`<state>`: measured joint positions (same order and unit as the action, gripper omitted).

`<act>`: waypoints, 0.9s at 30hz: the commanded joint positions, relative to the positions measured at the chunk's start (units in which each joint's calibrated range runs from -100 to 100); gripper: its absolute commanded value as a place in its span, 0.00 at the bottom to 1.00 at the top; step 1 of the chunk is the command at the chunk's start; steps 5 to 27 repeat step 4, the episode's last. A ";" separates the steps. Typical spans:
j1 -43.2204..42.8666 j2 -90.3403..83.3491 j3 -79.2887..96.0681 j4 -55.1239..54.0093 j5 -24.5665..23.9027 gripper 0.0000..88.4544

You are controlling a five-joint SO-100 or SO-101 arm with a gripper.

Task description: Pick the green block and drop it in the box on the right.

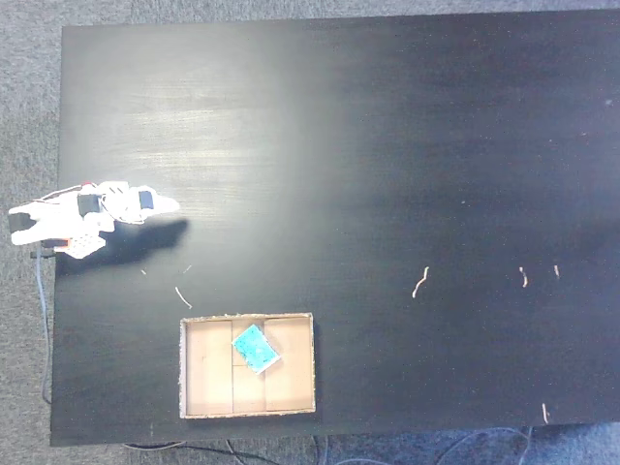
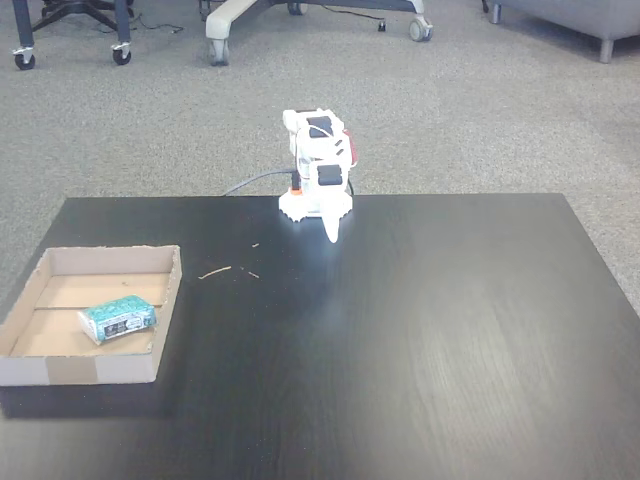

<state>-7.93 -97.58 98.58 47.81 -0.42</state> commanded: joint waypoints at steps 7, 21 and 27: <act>0.12 -0.48 1.42 -0.16 0.15 0.00; 0.12 -0.48 1.42 -0.16 0.15 0.00; 0.12 -0.48 1.42 -0.16 0.15 0.00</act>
